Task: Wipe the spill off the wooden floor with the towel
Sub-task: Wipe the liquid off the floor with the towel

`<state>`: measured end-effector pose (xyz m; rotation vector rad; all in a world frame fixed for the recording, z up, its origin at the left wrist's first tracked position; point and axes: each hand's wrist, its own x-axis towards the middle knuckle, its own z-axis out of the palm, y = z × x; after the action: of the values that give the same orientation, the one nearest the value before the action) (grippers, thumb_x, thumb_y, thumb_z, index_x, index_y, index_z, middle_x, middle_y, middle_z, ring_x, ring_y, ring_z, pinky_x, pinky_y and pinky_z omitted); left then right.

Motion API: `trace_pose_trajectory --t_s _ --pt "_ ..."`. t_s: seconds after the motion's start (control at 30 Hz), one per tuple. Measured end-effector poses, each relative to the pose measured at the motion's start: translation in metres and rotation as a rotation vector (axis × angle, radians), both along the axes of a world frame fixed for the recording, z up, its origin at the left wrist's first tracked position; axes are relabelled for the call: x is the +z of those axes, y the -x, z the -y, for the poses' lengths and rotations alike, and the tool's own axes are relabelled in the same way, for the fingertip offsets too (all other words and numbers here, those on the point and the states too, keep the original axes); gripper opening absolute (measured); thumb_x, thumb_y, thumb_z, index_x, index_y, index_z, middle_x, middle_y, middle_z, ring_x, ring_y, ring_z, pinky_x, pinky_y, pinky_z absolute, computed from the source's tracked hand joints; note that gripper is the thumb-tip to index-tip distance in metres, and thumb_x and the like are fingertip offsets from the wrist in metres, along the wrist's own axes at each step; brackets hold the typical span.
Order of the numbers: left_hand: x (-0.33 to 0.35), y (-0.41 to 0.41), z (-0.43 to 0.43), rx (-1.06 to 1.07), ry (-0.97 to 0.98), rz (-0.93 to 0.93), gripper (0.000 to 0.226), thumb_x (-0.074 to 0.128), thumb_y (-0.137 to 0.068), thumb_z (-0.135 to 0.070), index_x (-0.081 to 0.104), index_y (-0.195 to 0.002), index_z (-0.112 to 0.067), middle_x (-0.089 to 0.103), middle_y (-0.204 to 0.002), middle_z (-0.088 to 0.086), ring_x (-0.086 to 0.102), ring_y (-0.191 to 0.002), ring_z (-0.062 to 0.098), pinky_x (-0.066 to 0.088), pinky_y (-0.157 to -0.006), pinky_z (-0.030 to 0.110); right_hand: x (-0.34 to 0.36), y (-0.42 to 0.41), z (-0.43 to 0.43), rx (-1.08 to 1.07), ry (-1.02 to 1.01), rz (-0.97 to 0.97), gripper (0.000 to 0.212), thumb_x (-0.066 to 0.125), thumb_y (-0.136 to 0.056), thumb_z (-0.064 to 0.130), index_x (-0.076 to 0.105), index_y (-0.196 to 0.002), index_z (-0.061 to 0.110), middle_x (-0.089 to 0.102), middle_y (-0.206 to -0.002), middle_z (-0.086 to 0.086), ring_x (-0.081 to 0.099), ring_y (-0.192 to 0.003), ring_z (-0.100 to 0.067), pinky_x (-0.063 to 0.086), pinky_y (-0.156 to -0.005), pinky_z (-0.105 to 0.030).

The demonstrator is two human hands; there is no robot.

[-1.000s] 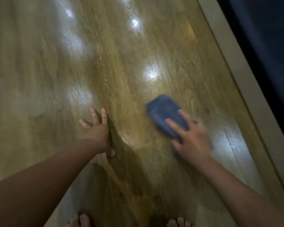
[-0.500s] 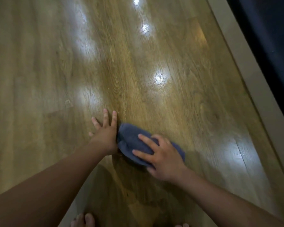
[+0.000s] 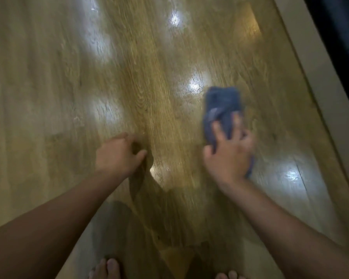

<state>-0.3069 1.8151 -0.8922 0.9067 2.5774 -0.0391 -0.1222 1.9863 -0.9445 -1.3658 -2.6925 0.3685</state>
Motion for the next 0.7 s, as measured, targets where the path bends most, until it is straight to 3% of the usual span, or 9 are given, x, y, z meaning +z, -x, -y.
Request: trace_pose_trajectory --t_s 0.03,0.07,0.13,0.2,0.3,0.4,0.5,0.6,0.7 --pt "0.001 0.007 -0.003 0.03 -0.166 -0.069 0.031 0.067 -0.087 -0.042 0.068 -0.11 -0.022 0.065 -0.107 0.002 0.064 -0.095 0.025 0.052 -0.072 0.035 -0.003 0.021 0.03 0.197 -0.013 -0.036 0.064 0.067 -0.075 0.043 0.056 -0.137 0.034 0.033 -0.159 -0.011 0.043 -0.117 -0.041 0.038 -0.097 -0.044" --pt "0.001 0.016 -0.008 0.087 -0.322 -0.119 0.019 0.066 -0.09 -0.032 0.07 -0.1 -0.017 0.066 -0.097 0.003 0.064 -0.087 0.022 0.049 -0.07 0.031 -0.003 0.038 0.055 0.412 0.004 -0.075 0.065 0.073 -0.072 0.043 0.058 -0.135 0.036 0.036 -0.157 -0.01 0.046 -0.117 -0.04 0.042 -0.096 -0.045" --pt "-0.006 0.038 -0.022 0.234 -0.528 -0.197 0.016 0.062 -0.092 -0.021 0.068 -0.103 -0.01 0.064 -0.104 0.007 0.059 -0.094 0.017 0.038 -0.081 0.021 -0.001 0.052 0.065 0.771 0.087 -0.131 0.066 0.077 -0.069 0.043 0.06 -0.133 0.04 0.039 -0.156 -0.005 0.051 -0.116 -0.039 0.048 -0.093 -0.049" --pt "-0.018 0.056 -0.037 0.27 -0.55 -0.223 0.024 0.056 -0.096 -0.021 0.063 -0.116 -0.009 0.06 -0.121 0.009 0.054 -0.112 0.02 0.029 -0.094 0.019 -0.008 0.038 0.019 0.83 0.069 -0.192 0.064 0.075 -0.068 0.039 0.062 -0.13 0.04 0.043 -0.154 -0.003 0.056 -0.114 -0.038 0.05 -0.091 -0.05" --pt "-0.049 0.068 -0.052 0.171 -0.425 -0.156 0.039 0.047 -0.1 -0.029 0.054 -0.135 -0.012 0.044 -0.148 0.007 0.035 -0.139 0.024 0.014 -0.12 0.037 -0.014 -0.003 -0.096 0.372 0.005 -0.183 0.064 0.063 -0.071 0.036 0.06 -0.134 0.034 0.043 -0.153 -0.007 0.053 -0.118 -0.042 0.046 -0.1 -0.052" --pt "-0.075 0.066 -0.059 0.14 -0.388 -0.203 0.044 0.041 -0.101 -0.033 0.048 -0.139 -0.013 0.037 -0.154 0.008 0.024 -0.146 0.024 0.0 -0.123 0.041 -0.002 -0.017 -0.175 -0.162 -0.034 -0.094 0.068 0.049 -0.077 0.042 0.048 -0.144 0.03 0.028 -0.159 -0.009 0.038 -0.13 -0.046 0.032 -0.113 -0.05" --pt "-0.076 0.066 -0.057 0.139 -0.418 -0.204 0.044 0.042 -0.098 -0.032 0.052 -0.135 -0.011 0.041 -0.152 0.01 0.027 -0.145 0.027 0.001 -0.123 0.043 0.003 0.026 -0.155 -0.351 -0.062 0.033 0.068 0.051 -0.083 0.039 0.041 -0.149 0.027 0.018 -0.163 -0.013 0.036 -0.127 -0.049 0.026 -0.112 -0.048" --pt "-0.075 0.071 -0.059 0.145 -0.407 -0.194 0.048 0.04 -0.096 -0.035 0.053 -0.133 -0.009 0.043 -0.15 0.012 0.029 -0.144 0.029 0.003 -0.123 0.046 0.001 0.085 -0.069 -0.029 -0.048 0.083 0.068 0.055 -0.083 0.044 0.041 -0.149 0.035 0.016 -0.164 -0.011 0.038 -0.124 -0.043 0.03 -0.107 -0.045" --pt "-0.078 0.072 -0.055 0.108 -0.372 -0.163 0.06 0.036 -0.092 -0.043 0.052 -0.136 -0.005 0.043 -0.149 0.015 0.031 -0.143 0.032 0.004 -0.122 0.049 -0.006 0.119 -0.022 0.72 0.014 -0.043 0.065 0.058 -0.075 0.044 0.053 -0.139 0.039 0.034 -0.158 -0.01 0.05 -0.113 -0.042 0.047 -0.093 -0.049"
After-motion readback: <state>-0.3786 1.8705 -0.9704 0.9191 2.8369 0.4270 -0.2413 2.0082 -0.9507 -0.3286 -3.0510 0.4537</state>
